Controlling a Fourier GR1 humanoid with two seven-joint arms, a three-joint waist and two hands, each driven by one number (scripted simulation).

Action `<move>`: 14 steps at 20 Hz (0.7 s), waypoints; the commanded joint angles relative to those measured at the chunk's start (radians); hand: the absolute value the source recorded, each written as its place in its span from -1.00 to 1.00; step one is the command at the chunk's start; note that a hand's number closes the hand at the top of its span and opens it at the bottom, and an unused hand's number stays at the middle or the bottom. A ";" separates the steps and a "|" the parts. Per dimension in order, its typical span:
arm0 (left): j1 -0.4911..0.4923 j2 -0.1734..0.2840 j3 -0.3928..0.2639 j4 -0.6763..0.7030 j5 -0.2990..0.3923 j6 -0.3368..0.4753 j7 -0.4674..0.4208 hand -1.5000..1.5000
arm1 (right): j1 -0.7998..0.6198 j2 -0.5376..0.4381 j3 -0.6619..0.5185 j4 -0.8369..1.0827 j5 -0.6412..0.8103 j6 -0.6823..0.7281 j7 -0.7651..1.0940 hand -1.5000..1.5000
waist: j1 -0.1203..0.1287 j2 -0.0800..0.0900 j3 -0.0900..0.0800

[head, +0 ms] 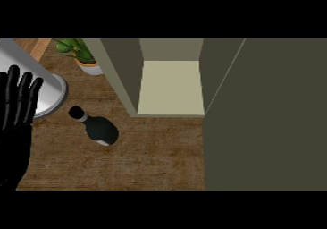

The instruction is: Pick up the wine, place it into the cabinet and close the cabinet

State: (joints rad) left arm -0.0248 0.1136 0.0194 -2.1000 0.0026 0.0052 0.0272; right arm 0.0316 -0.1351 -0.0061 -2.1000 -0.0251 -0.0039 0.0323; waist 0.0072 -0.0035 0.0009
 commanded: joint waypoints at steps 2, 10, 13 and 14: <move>-0.069 0.045 0.029 0.062 0.213 -0.156 -0.022 -1.00 | -0.007 -0.021 -0.032 -0.020 -0.053 0.037 -0.001 -1.00 | -0.016 0.004 -0.002; -0.023 0.107 -0.056 0.216 0.722 -0.459 0.175 -1.00 | 0.105 0.006 0.179 -0.083 -0.187 0.177 0.071 -1.00 | -0.036 0.006 -0.003; -0.050 0.226 0.049 0.223 0.945 -0.512 0.271 -1.00 | 0.151 -0.025 0.171 -0.213 -0.237 0.174 0.167 -1.00 | -0.030 -0.002 -0.003; -0.049 0.271 0.076 0.226 1.031 -0.529 0.313 -1.00 | 0.143 -0.035 0.156 -0.218 -0.239 0.167 0.185 -1.00 | -0.019 0.000 -0.002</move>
State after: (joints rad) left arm -0.0653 0.2754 0.0211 -1.8971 0.7781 -0.4492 0.2234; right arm 0.1401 -0.1507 0.1413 -2.2381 -0.2094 0.1508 0.1388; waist -0.0236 0.0002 -0.0023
